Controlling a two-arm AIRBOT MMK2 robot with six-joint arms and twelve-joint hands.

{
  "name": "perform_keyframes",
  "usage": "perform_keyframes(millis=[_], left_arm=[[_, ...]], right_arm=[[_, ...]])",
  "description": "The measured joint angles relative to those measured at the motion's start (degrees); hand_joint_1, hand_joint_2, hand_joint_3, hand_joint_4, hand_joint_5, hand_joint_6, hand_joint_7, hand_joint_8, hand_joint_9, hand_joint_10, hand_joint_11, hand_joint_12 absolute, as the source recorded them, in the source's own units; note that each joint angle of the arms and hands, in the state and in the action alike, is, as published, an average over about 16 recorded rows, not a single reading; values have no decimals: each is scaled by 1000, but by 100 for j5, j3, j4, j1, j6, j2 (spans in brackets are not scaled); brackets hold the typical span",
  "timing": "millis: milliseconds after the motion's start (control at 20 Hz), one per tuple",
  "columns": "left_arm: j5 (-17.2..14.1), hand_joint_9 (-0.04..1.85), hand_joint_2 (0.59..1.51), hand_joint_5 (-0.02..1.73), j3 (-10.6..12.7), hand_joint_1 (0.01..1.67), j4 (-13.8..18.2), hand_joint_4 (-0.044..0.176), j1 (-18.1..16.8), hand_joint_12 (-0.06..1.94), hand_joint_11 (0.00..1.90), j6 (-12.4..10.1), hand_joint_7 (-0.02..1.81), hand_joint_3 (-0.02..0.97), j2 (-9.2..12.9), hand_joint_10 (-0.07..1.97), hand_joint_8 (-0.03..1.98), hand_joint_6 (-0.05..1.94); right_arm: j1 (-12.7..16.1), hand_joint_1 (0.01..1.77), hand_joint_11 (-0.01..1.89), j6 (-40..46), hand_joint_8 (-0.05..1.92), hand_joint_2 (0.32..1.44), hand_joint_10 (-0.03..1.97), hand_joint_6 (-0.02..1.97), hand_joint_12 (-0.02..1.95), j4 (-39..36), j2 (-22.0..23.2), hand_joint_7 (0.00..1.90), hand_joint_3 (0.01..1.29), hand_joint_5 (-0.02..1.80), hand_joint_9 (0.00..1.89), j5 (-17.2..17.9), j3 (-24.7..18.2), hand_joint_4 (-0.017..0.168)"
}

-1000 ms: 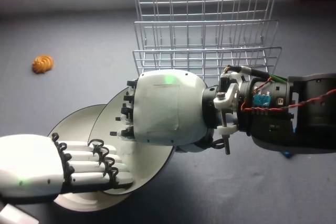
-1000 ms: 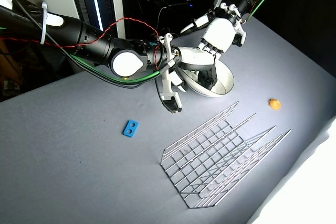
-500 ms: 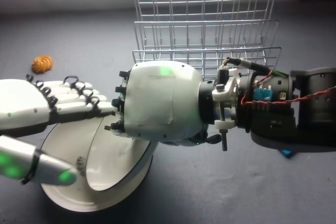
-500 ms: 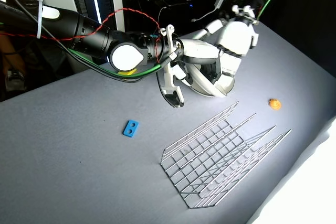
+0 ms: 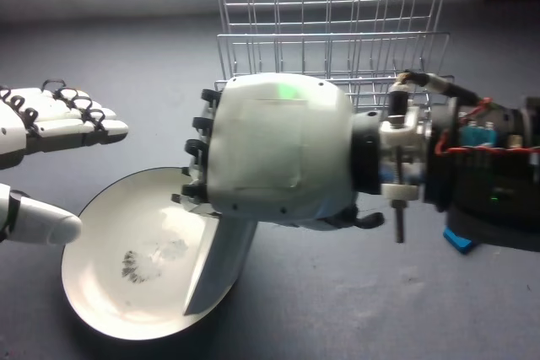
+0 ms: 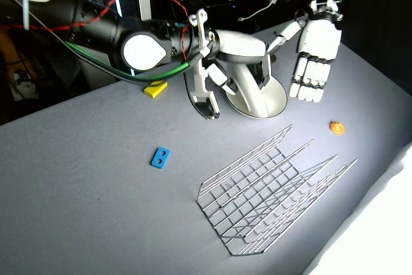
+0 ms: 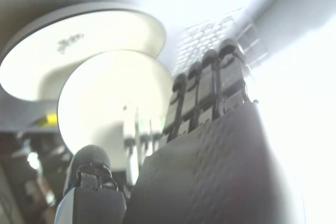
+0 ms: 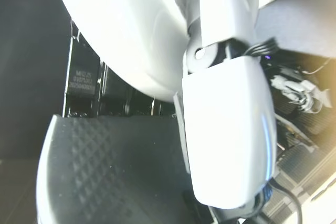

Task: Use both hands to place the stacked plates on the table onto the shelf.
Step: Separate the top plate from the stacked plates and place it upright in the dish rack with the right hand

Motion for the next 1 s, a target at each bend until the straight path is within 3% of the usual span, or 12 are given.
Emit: perform_keyframes(millis=[200,350,650,1000], left_arm=[[168,21,1097,22,69,17,-86,5,-71,6,14,0,18,15,131,5,-12,16],[266,21,1097,22,99,17,-101,5,-119,6,14,0,17,15,207,5,-12,16],[365,22,1094,22,125,17,-98,5,-175,5,14,-1,16,14,340,5,-12,15],[184,22,1091,22,153,18,-30,5,-174,5,14,-1,17,14,414,5,-13,16]], right_arm=[[258,1331,1026,378,793,943,723,862,983,12,531,1114,14,989,1161,-38,-417,2],[534,1329,1024,1216,798,945,691,873,980,-383,979,1122,14,997,1164,-9,-653,1],[1185,1319,1020,3768,786,945,641,859,980,-1645,1793,1136,14,1007,1166,149,-826,0],[1919,1342,1016,6964,814,945,768,880,992,-3045,2414,1120,14,987,1130,126,-504,-1]])
